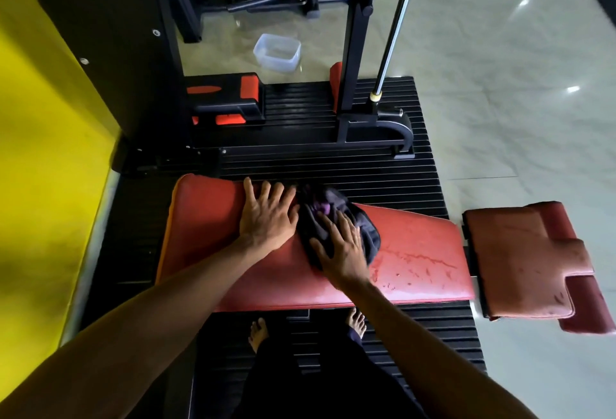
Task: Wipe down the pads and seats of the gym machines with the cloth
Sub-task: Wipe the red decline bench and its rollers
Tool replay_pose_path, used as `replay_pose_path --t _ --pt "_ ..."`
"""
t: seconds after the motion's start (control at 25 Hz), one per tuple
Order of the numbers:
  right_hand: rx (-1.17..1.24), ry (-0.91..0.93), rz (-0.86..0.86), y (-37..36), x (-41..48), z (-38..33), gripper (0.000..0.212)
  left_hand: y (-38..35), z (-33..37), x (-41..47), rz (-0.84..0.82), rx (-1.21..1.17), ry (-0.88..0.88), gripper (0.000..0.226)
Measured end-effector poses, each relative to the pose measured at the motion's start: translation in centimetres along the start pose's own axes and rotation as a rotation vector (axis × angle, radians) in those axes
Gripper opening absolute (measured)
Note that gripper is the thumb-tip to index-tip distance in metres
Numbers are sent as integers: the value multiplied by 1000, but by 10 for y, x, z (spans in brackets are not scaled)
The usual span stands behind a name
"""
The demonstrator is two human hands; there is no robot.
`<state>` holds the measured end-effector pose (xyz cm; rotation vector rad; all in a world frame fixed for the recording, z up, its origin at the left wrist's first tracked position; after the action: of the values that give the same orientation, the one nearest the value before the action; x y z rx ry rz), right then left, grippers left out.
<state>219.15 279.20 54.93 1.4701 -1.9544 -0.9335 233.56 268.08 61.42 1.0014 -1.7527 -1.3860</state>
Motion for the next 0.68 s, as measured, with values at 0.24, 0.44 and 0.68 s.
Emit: replay_pose_path --t 0.24,0.44,0.68 --pt "-64 -160 93 23 47 69 75 2 1 2 54 -10 0 56" --pt "-71 33 -84 10 114 -18 57 2 -1 5 16 18 16 57" --pt "-150 -156 -163 21 124 74 57 3 0 6 14 33 5 54"
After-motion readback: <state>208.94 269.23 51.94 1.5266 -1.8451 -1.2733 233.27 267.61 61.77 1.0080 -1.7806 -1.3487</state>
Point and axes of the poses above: each hand's wrist, its own x-axis towards the middle knuckle, its own y-axis out of the back of the hand, z = x × y, the point moved 5 cm from there along x, towards the middle knuckle, and after that the axes turned 12 degrees about z, right-handed, at the moved point
